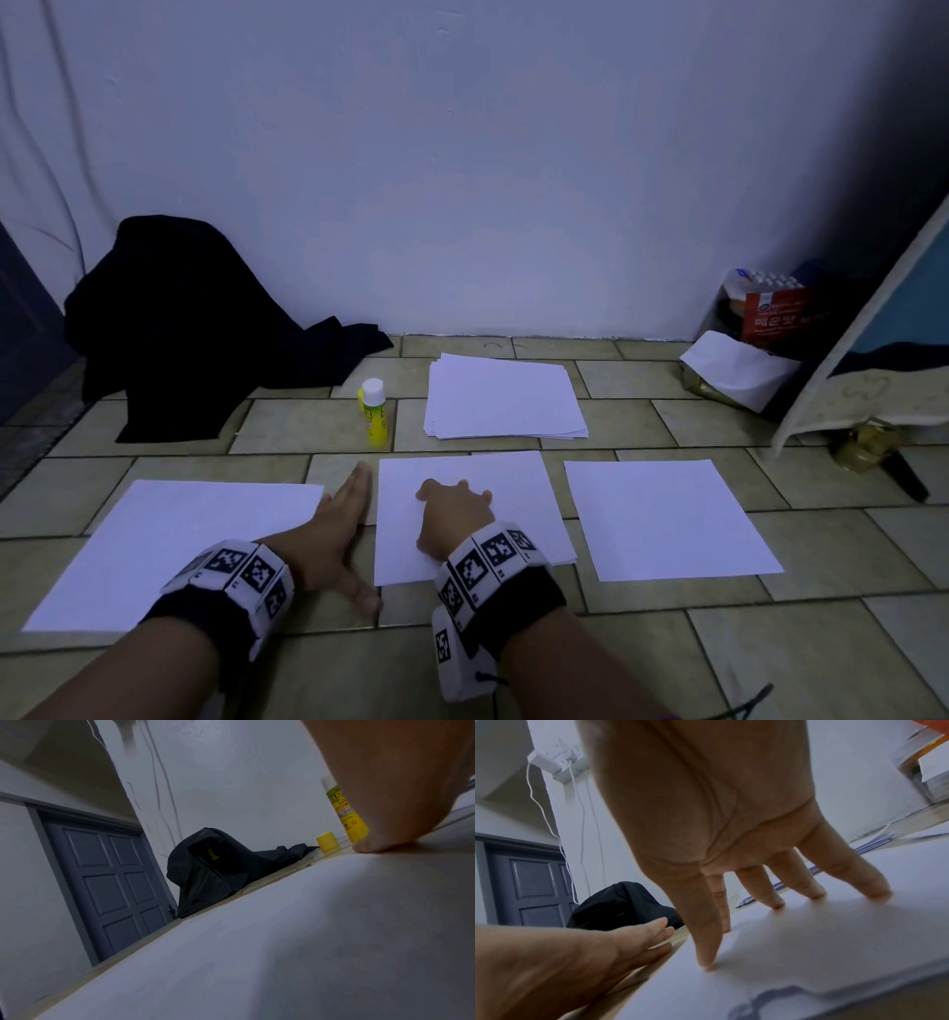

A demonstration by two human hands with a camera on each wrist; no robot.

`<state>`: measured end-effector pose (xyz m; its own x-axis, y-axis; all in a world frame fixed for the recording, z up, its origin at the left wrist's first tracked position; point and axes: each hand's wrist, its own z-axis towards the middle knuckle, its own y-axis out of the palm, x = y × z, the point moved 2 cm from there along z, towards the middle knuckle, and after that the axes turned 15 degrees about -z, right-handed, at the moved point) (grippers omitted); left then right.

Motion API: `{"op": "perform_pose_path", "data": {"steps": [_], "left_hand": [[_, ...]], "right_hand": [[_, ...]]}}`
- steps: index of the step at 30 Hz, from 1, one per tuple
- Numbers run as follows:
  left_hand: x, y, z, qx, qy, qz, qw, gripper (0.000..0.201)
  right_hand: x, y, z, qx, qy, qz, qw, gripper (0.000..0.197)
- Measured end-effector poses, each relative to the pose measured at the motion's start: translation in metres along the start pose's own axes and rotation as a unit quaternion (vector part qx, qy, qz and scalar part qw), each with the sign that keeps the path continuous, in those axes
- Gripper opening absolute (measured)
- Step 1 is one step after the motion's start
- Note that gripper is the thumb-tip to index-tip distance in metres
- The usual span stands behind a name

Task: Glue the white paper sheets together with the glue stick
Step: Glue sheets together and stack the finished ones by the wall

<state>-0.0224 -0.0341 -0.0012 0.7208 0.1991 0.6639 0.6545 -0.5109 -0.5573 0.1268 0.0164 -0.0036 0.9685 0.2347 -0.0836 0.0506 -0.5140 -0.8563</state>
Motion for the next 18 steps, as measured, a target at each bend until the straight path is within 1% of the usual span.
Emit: {"op": "perform_pose_path", "data": {"steps": [2,5,7,9,10,12,15,18], "left_hand": [[0.001,0.0,-0.001,0.008,0.014,0.005,1.0,0.172],[0.005,0.001,0.006,0.043,0.023,0.059,0.997,0.162],[0.008,0.004,0.013,0.073,0.018,0.092,0.993,0.143],[0.013,0.005,0.016,0.083,-0.004,0.134,0.987,0.117],[0.016,0.005,0.017,0.082,-0.016,0.158,0.984,0.11],[0.023,0.005,0.02,0.061,-0.04,0.208,0.975,0.104],[0.028,0.005,0.022,0.048,-0.063,0.244,0.967,0.101],[0.027,0.006,0.023,0.044,-0.069,0.269,0.96,0.1]], "right_hand": [[-0.002,-0.001,-0.001,-0.001,-0.005,-0.009,1.0,0.054],[-0.004,0.0,-0.002,0.007,0.001,-0.015,1.0,0.056],[-0.004,-0.001,-0.006,0.019,-0.003,-0.036,0.999,0.053],[-0.004,-0.004,-0.011,0.033,-0.012,-0.081,0.996,0.05],[-0.004,-0.006,-0.013,0.037,-0.019,-0.101,0.994,0.048],[-0.006,-0.007,-0.013,0.026,-0.025,-0.12,0.992,0.047],[-0.009,-0.005,-0.009,0.003,-0.004,-0.114,0.993,0.05],[-0.017,-0.005,0.001,0.035,0.009,-0.109,0.993,0.055]]}}
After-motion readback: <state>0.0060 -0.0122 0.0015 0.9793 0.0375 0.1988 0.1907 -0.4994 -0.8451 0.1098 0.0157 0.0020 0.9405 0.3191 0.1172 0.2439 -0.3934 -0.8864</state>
